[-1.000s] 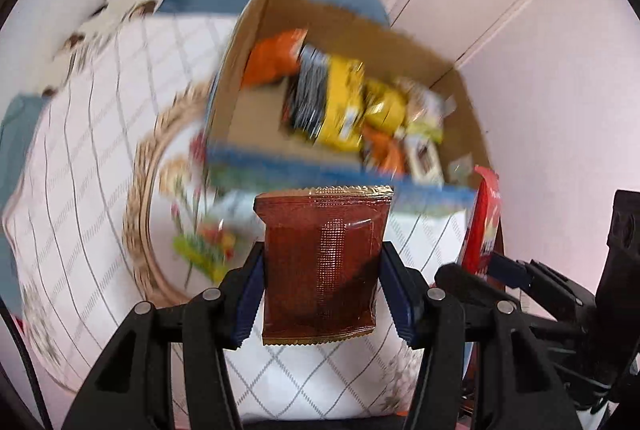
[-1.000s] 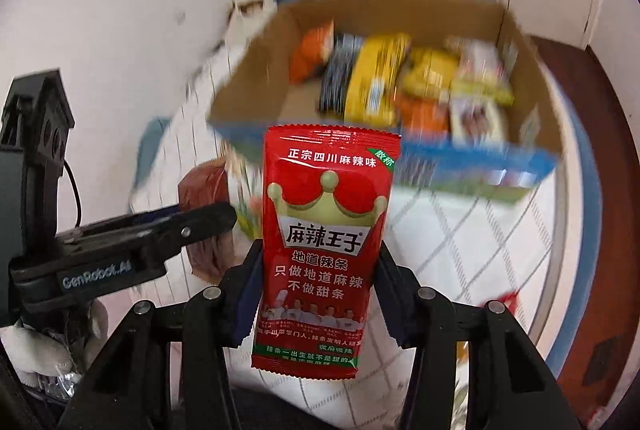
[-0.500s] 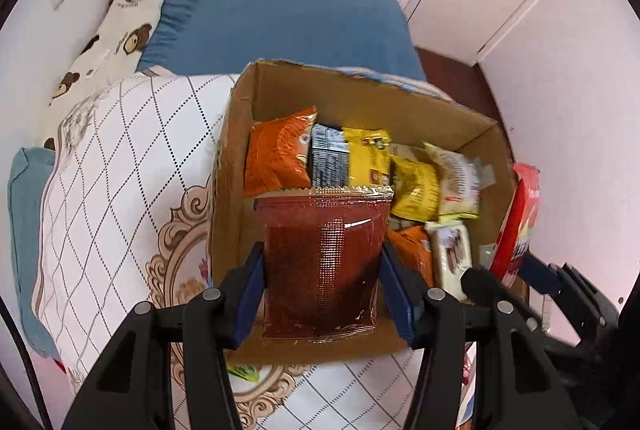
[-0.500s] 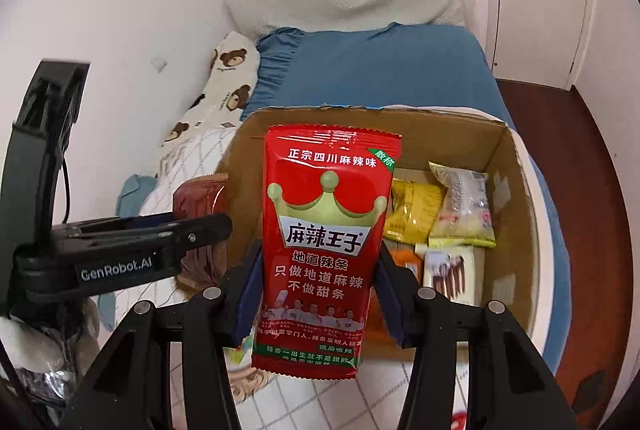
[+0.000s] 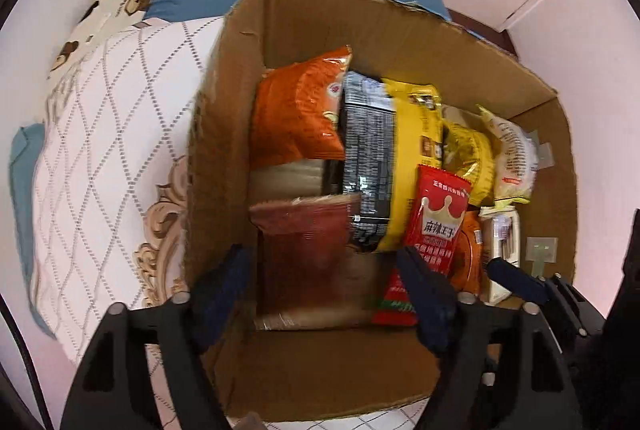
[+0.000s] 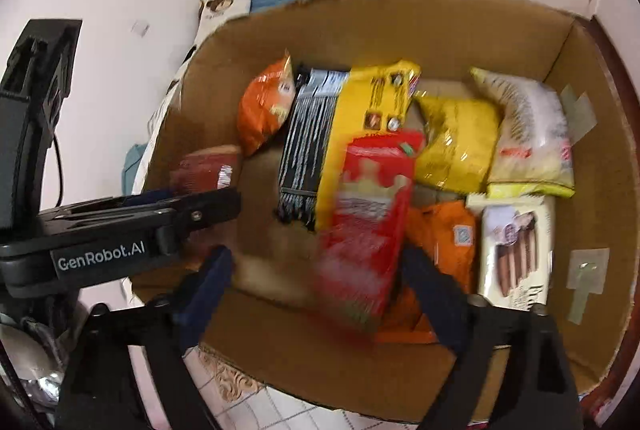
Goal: Organize snacks
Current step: 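Carry both packets into the box and open both tools, then withdraw both tools from the box back toward the snacks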
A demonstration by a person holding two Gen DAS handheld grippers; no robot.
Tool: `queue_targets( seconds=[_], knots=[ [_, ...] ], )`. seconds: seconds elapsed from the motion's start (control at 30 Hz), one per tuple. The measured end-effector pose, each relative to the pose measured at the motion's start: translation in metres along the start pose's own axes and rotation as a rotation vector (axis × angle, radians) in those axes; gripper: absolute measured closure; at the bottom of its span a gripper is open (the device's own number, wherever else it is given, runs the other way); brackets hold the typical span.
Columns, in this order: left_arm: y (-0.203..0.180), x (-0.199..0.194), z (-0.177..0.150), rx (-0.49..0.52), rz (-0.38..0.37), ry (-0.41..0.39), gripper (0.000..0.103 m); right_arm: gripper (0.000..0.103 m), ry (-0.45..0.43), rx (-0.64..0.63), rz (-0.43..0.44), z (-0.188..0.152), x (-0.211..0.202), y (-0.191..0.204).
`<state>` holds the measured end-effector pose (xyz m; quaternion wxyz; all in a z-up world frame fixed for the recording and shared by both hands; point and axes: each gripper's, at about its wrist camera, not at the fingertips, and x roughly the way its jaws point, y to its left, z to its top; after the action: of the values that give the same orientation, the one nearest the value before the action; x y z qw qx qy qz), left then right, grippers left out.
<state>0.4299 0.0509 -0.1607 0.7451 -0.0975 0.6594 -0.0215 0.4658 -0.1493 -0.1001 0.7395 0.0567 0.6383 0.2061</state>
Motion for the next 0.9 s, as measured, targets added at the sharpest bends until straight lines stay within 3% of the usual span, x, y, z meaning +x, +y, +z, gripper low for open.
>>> queue_targets(
  seconds=[0.17, 0.47, 0.9],
  knots=[
    [-0.009, -0.004, -0.005, 0.024, 0.019, -0.017, 0.017, 0.004, 0.019, -0.009, -0.038, -0.004, 0.002, 0.000],
    [-0.005, -0.014, -0.024, -0.004, 0.021, -0.072, 0.017, 0.004, -0.052, -0.006, -0.196, -0.019, -0.026, -0.014],
    [-0.021, -0.043, -0.058, 0.041, 0.056, -0.192, 0.017, 0.004, -0.139, 0.029, -0.256, -0.047, -0.070, -0.027]
  ],
)
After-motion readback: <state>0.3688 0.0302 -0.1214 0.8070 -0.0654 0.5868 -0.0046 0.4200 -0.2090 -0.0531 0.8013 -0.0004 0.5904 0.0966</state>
